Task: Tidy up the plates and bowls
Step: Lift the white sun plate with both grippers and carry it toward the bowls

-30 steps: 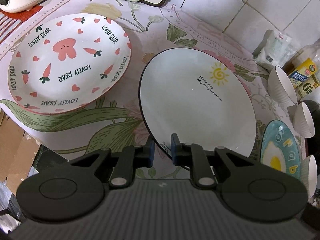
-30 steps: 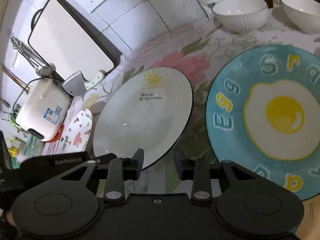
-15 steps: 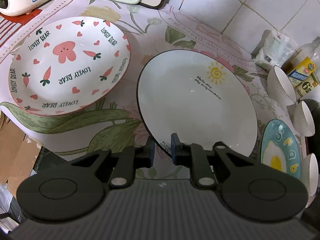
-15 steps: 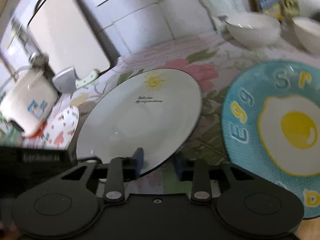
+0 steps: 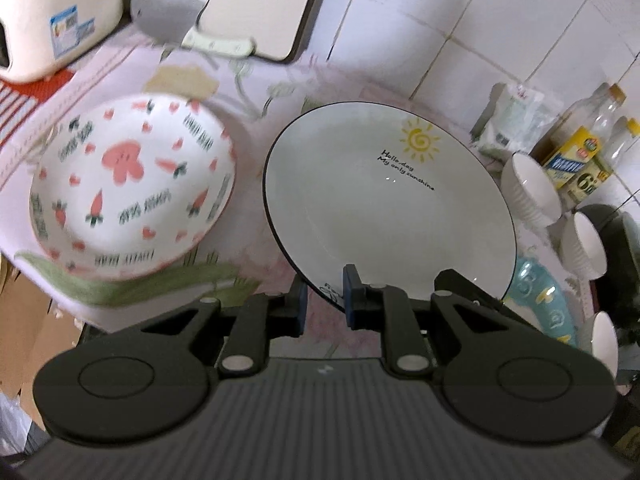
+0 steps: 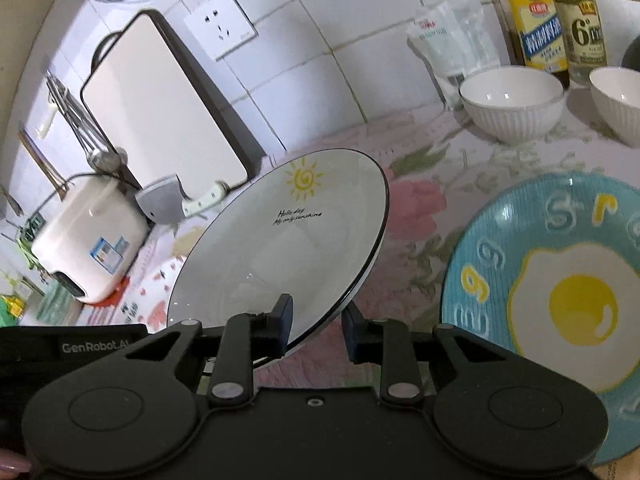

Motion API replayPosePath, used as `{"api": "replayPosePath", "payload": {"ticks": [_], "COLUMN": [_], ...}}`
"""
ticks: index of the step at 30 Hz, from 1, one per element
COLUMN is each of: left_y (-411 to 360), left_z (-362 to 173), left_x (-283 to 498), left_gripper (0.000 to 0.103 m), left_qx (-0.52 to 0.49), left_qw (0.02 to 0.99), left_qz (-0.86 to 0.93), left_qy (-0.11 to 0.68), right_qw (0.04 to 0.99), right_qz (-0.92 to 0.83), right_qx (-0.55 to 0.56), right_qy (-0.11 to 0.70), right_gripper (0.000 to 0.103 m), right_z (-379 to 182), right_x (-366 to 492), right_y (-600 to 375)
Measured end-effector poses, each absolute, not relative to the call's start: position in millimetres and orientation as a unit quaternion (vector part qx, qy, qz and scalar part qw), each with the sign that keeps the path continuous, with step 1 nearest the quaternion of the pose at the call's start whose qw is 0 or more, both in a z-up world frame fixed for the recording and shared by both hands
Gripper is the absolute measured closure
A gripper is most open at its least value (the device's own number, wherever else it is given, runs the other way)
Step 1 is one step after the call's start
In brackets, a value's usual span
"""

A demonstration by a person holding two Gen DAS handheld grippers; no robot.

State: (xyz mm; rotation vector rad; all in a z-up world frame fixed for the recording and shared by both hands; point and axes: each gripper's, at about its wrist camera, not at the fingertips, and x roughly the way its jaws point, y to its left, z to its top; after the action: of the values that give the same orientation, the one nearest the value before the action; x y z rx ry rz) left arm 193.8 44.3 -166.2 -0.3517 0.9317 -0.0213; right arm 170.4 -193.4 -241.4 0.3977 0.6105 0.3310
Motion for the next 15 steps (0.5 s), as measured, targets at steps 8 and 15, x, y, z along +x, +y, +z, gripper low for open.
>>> {"api": "replayPosePath", "payload": {"ticks": [8, 15], "left_y": [32.0, 23.7], "left_z": [-148.1, -149.3], "left_x": [230.4, 275.6], "left_gripper": [0.087, 0.087], "left_qx": [-0.156, -0.161], "left_qw": [0.893, 0.893], "left_qz": [-0.022, -0.032], "left_qy": [0.421, 0.419], "right_qw": [0.927, 0.929], "right_qz": [0.164, 0.158], "right_qx": [0.193, 0.188], "right_qy": [0.276, 0.279], "right_gripper": [0.072, 0.072], "right_z": [-219.5, -208.8], "right_x": [206.7, 250.6], "right_y": [-204.0, -214.0]}}
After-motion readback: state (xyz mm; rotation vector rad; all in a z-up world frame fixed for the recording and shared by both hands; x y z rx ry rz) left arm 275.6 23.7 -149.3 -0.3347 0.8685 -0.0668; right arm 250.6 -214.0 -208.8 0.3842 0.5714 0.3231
